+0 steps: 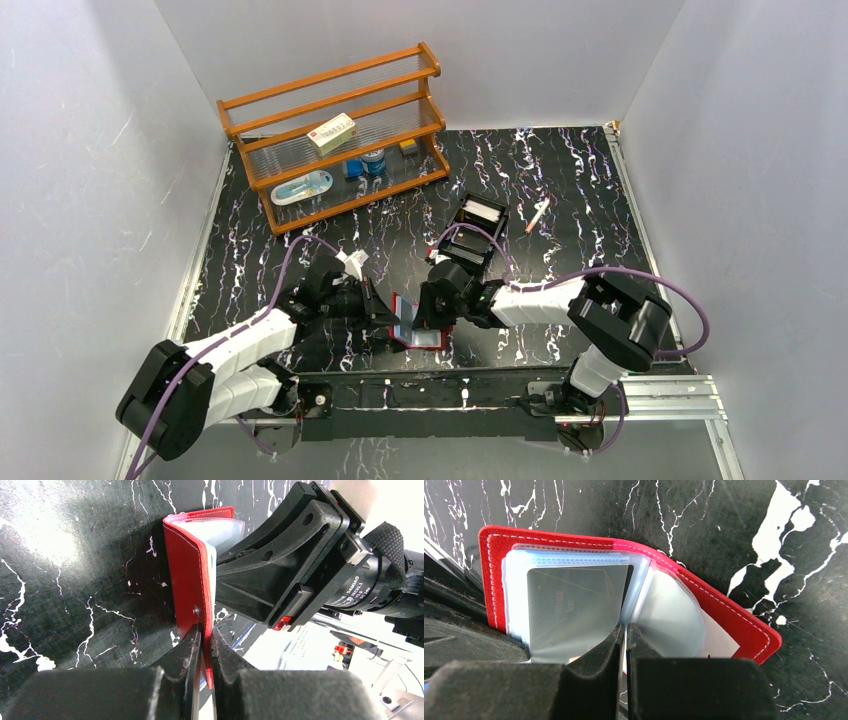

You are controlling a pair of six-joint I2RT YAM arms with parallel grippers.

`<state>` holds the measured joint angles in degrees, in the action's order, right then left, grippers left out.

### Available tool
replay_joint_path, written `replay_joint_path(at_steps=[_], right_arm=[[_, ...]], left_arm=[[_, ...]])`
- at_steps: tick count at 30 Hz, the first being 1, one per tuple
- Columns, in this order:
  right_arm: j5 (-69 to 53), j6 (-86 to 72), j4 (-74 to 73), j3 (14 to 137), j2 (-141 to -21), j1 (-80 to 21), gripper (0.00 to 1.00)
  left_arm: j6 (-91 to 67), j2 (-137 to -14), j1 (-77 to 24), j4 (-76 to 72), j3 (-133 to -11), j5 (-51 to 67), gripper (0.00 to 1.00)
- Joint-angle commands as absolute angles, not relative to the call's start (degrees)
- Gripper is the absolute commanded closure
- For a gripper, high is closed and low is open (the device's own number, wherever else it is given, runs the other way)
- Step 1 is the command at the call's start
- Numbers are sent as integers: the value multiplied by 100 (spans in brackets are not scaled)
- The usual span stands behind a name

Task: Put the credit cards into the card holder
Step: Adjust the credit card in the card slot.

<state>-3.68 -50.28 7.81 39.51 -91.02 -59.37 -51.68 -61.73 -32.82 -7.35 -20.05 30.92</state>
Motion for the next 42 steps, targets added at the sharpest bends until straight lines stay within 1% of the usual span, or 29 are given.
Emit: replay_joint_path(at_steps=[1, 3, 7, 16, 21, 23, 25, 29, 32, 36, 38, 42], right_arm=[[-483, -4939, 1095, 4052, -9232, -5972, 85], [-498, -4939, 1126, 4052, -9262, -5977, 85], [-550, -4946, 1183, 4060, -9342, -5985, 85], [-585, -4966, 1244, 4052, -9403, -5981, 84], [-613, -4975, 1281, 4052, -9452, -5985, 84], [-611, -4974, 1283, 4052, -9456, -5985, 83], [-609, -4967, 1280, 4052, -9457, -5985, 83], [-609, -4967, 1261, 4059, -9442, -5981, 83], [-506, -4908, 911, 4188, -9322, -5984, 80], [-179, -4775, 253, 4390, -8955, -5985, 73], [-71, -4700, 6, 4451, -8739, -5985, 71], [240, -4638, -467, 4637, -8375, -5981, 68]], left_arm=[[-4952, -6008, -3349, -694, -2249, 3401, 98], [-4940, -6035, -3355, -733, -2242, 3425, 98], [-4963, -6035, -3379, -924, -2183, 3549, 94], [-5009, -6158, -3409, -1211, -2058, 3627, 96], [-5020, -6201, -3425, -1226, -2048, 3582, 89], [-5003, -6216, -3431, -1204, -2054, 3568, 90], [-4992, -6236, -3430, -1180, -2050, 3550, 94], [-4983, -6275, -3432, -1087, -2063, 3461, 98], [-4858, -6299, -3429, -692, -2193, 3235, 100], [-4541, -6220, -3430, 265, -2612, 2760, 100], [-4359, -6210, -3428, 786, -2918, 2545, 100], [-4019, -6370, -3429, 1874, -3646, 2186, 100]])
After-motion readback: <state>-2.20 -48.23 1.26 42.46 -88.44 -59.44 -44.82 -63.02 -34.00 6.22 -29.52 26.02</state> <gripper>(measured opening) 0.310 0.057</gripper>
